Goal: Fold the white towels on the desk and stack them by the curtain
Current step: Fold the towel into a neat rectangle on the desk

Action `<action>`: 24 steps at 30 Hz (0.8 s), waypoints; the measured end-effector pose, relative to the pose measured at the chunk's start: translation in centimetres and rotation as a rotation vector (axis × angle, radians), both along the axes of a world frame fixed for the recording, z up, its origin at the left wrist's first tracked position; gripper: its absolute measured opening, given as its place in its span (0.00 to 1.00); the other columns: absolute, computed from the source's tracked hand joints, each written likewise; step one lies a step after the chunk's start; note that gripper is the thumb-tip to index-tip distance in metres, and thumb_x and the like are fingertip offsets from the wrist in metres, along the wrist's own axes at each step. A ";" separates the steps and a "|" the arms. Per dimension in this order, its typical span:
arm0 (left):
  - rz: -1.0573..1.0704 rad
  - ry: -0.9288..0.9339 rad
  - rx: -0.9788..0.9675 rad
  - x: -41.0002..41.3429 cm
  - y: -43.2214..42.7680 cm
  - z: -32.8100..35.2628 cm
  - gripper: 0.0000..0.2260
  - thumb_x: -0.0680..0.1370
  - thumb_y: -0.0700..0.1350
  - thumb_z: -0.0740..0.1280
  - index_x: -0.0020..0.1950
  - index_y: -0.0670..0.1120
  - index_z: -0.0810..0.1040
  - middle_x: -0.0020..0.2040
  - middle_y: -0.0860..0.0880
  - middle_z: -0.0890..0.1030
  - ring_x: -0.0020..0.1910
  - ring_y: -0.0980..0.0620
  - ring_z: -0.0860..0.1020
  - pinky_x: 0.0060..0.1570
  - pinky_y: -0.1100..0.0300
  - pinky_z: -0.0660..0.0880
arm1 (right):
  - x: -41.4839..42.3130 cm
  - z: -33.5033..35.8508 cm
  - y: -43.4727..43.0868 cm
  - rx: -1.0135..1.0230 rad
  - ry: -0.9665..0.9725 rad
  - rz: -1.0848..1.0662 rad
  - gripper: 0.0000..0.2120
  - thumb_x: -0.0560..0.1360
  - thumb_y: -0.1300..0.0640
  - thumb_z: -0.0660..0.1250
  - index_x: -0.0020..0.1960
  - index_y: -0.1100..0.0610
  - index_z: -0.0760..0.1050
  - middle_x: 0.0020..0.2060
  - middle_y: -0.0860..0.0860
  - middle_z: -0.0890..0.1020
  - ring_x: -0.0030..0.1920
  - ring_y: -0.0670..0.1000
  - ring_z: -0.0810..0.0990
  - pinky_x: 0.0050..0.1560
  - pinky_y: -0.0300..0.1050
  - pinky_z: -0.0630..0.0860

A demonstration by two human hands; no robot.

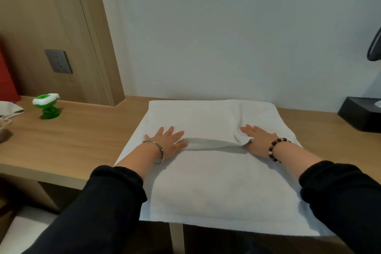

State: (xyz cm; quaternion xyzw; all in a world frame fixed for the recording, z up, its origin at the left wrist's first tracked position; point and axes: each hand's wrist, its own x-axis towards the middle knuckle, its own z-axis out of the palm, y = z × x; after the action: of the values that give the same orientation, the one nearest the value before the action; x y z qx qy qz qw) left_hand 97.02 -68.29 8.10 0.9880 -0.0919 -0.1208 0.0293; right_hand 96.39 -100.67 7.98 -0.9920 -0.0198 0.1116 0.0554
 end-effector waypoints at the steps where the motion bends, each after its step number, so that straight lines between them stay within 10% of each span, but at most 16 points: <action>1: 0.011 -0.007 0.002 0.6 -0.4 -0.1 0.26 0.77 0.68 0.43 0.75 0.66 0.46 0.78 0.58 0.42 0.77 0.48 0.42 0.69 0.33 0.45 | 0.8 -0.1 -0.2 0.002 -0.003 -0.003 0.29 0.80 0.40 0.48 0.77 0.42 0.43 0.77 0.42 0.43 0.77 0.47 0.44 0.73 0.65 0.44; 24: -0.067 -0.076 -0.058 8.2 -1.5 -0.4 0.23 0.81 0.61 0.49 0.77 0.61 0.52 0.79 0.55 0.48 0.77 0.50 0.45 0.72 0.40 0.44 | 9.8 -1.2 -1.1 0.017 -0.071 -0.093 0.25 0.80 0.43 0.48 0.76 0.42 0.51 0.77 0.44 0.53 0.76 0.50 0.51 0.72 0.66 0.47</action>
State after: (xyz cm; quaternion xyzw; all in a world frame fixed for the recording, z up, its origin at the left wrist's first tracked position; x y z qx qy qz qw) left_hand 105.25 -69.77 7.71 0.9869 -0.1296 -0.0814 0.0501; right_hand 106.16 -101.80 6.78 -0.9947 0.0235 0.0737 0.0683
